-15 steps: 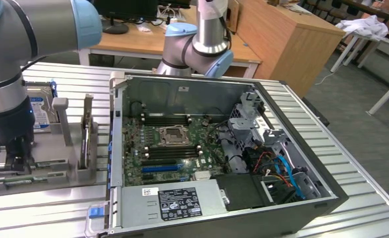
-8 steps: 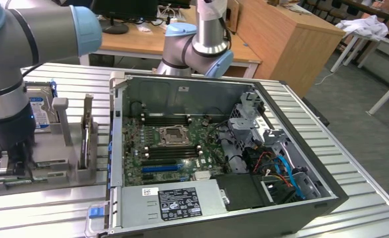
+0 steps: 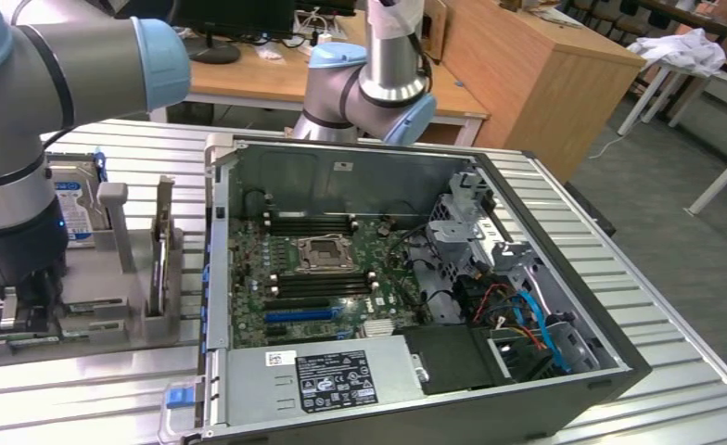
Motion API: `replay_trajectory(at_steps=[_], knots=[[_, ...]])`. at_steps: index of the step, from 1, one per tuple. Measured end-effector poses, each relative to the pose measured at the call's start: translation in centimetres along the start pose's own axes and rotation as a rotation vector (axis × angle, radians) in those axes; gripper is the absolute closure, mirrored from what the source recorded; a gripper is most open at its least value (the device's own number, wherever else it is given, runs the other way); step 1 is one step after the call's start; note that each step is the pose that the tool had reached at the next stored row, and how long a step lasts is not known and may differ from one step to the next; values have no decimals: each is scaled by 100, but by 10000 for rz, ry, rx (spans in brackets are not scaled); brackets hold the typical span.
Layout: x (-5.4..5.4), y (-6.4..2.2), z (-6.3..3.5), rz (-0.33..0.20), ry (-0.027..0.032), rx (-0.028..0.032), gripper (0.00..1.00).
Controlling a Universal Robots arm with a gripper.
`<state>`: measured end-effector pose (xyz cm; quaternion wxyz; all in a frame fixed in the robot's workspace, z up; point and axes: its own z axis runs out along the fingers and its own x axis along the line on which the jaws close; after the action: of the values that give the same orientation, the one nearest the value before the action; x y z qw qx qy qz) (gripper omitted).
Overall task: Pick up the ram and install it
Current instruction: 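Pick up the ram and move it above insertion slot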
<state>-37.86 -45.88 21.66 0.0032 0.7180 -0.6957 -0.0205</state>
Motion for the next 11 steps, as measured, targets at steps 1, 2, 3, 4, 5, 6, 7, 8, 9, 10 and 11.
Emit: replay_trajectory(at_steps=[1, 2, 3, 4, 5, 6, 7, 8, 9, 10, 11], knots=[[-2, -2, 3, -2, -5, 2, 70], [-8, -1, 5, -1, -8, 3, 70], [-14, -1, 7, 0, -11, 2, 70], [-19, -1, 8, -1, -13, 3, 70], [-19, -2, 9, -2, -13, 2, 70], [-19, -1, 9, -2, -13, 2, 70], [-19, -1, 9, -2, -11, -1, 70], [-20, -2, 15, -1, -13, 1, 70], [-20, -2, 28, -1, -12, 1, 70], [-19, -2, 41, 0, -13, 2, 70], [-19, -2, 56, -1, -13, 1, 70]])
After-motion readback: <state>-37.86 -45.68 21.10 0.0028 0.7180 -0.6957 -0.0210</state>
